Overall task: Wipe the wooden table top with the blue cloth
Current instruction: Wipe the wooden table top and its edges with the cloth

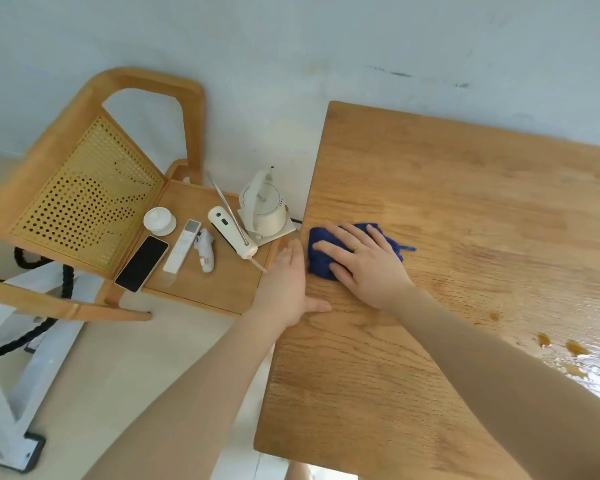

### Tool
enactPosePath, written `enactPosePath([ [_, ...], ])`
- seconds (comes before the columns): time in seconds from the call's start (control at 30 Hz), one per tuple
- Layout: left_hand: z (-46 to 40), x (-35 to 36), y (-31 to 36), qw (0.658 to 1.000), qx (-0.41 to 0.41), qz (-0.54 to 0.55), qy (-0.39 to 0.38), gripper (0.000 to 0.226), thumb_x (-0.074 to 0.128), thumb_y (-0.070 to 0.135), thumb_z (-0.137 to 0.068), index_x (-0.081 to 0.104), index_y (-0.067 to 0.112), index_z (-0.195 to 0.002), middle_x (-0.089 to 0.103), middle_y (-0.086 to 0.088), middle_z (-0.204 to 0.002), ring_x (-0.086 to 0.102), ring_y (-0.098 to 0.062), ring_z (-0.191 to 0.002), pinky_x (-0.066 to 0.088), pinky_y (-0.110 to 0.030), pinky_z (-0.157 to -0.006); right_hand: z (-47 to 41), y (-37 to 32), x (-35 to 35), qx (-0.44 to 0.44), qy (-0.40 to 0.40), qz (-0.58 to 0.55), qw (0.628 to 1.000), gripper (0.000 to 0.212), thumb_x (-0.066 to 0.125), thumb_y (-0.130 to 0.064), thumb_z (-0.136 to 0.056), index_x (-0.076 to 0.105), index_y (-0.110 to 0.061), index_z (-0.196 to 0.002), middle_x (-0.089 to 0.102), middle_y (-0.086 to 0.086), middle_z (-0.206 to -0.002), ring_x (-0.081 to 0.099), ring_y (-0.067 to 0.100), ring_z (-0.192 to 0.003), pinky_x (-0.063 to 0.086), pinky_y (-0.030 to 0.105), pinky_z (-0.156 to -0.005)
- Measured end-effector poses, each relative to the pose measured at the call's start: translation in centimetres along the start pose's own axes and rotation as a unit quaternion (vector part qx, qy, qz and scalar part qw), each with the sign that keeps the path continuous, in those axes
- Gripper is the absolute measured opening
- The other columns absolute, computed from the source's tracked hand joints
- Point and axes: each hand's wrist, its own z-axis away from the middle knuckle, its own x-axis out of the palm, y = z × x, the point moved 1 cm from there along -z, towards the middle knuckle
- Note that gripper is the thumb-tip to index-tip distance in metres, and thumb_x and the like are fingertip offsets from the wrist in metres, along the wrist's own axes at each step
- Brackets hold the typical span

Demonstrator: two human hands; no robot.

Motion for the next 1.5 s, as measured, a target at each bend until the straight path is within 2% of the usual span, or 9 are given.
enactPosePath([
  [0.13,-0.1,0.3,-0.2,1.000,-0.020,-0.023,-0.006,0.127,0.076,0.053,-0.065,-0.008,0.009,-0.149,0.004,-0.007,-0.159,0.007,-0.020,-0.145,0.019,-0.036,-0.117,-4.8,-0.4,0.3,0.168,0.053,-0.024,0.984,0.040,0.032,-0.035,-0.098,0.036,-0.037,-0.138,0.027,-0.001,-0.153,0.017,0.023,-0.141,0.007,0.048,-0.114],
  [0.23,-0.2,0.3,0.0,0.993,-0.087,-0.075,-0.033,0.127,0.068,0.063,-0.067,-0.010,0.006,-0.148,-0.002,-0.012,-0.158,-0.003,-0.026,-0.146,0.007,-0.040,-0.118,-4.9,-1.8,0.8,0.198,0.079,-0.044,0.976,0.038,0.033,-0.029,-0.099,0.040,-0.035,-0.135,0.026,-0.001,-0.153,0.016,0.023,-0.142,0.004,0.049,-0.113],
  [0.43,0.2,0.1,0.4,0.988,-0.103,-0.111,-0.034,0.120,0.064,0.067,-0.069,-0.004,0.008,-0.149,0.006,-0.006,-0.159,-0.001,-0.022,-0.146,0.009,-0.040,-0.118,1.1,-2.3,0.7,0.033,0.014,-0.022,0.999,0.046,0.020,-0.034,-0.091,0.045,-0.034,-0.129,0.037,0.000,-0.148,0.031,0.026,-0.137,0.019,0.052,-0.109],
  [0.67,0.4,0.7,0.5,0.986,-0.128,-0.098,-0.042,0.119,0.063,0.064,-0.072,-0.010,0.011,-0.149,0.016,-0.008,-0.157,0.011,-0.023,-0.145,0.020,-0.042,-0.116,-3.3,1.8,-0.1,0.166,0.048,-0.019,0.985,0.038,0.029,-0.030,-0.100,0.035,-0.036,-0.137,0.024,0.001,-0.153,0.014,0.023,-0.142,0.005,0.047,-0.114],
  [0.9,1.4,0.8,1.1,0.986,-0.123,-0.111,0.018,0.118,0.063,0.064,-0.071,-0.013,0.018,-0.149,0.045,-0.013,-0.137,0.044,-0.029,-0.125,0.043,-0.043,-0.096,5.2,-2.6,1.6,0.045,0.020,-0.031,0.998,0.046,0.027,-0.045,-0.090,0.049,-0.034,-0.128,0.042,0.002,-0.144,0.038,0.029,-0.133,0.024,0.051,-0.108],
  [1.03,2.7,1.1,1.7,0.978,-0.087,-0.179,0.057,0.104,0.056,0.061,-0.080,-0.008,0.016,-0.150,0.011,-0.012,-0.156,0.021,-0.028,-0.141,0.029,-0.041,-0.109,4.2,0.1,0.6,0.003,-0.005,-0.018,1.000,0.046,0.027,-0.047,-0.092,0.040,-0.037,-0.135,0.033,-0.001,-0.149,0.029,0.026,-0.137,0.017,0.048,-0.111],
  [1.13,3.8,1.8,2.5,0.969,0.015,-0.241,0.046,0.097,0.046,0.066,-0.081,0.002,0.016,-0.151,-0.008,-0.007,-0.159,0.000,-0.023,-0.146,0.007,-0.040,-0.117,2.1,3.2,-0.2,0.115,0.022,-0.026,0.993,0.041,0.033,-0.040,-0.098,0.033,-0.038,-0.139,0.023,-0.002,-0.154,0.017,0.023,-0.141,0.008,0.045,-0.114],
  [1.27,4.2,2.6,3.4,0.968,-0.010,-0.247,-0.026,0.120,0.046,0.081,-0.067,-0.007,0.012,-0.150,-0.015,-0.006,-0.157,-0.008,-0.021,-0.146,-0.001,-0.039,-0.118,2.6,2.7,0.1,0.176,0.048,-0.081,0.980,0.038,0.034,-0.034,-0.098,0.036,-0.037,-0.137,0.024,-0.001,-0.153,0.013,0.022,-0.142,0.004,0.045,-0.114],
  [1.5,4.3,3.2,4.4,0.964,-0.029,-0.265,-0.018,0.138,0.064,0.077,-0.056,-0.010,0.006,-0.148,-0.016,-0.012,-0.157,-0.007,-0.025,-0.146,0.004,-0.038,-0.119,10.4,0.0,1.6,0.026,0.016,-0.032,0.999,0.044,0.031,-0.043,-0.089,0.051,-0.032,-0.126,0.048,0.003,-0.140,0.040,0.029,-0.131,0.027,0.051,-0.107],
])
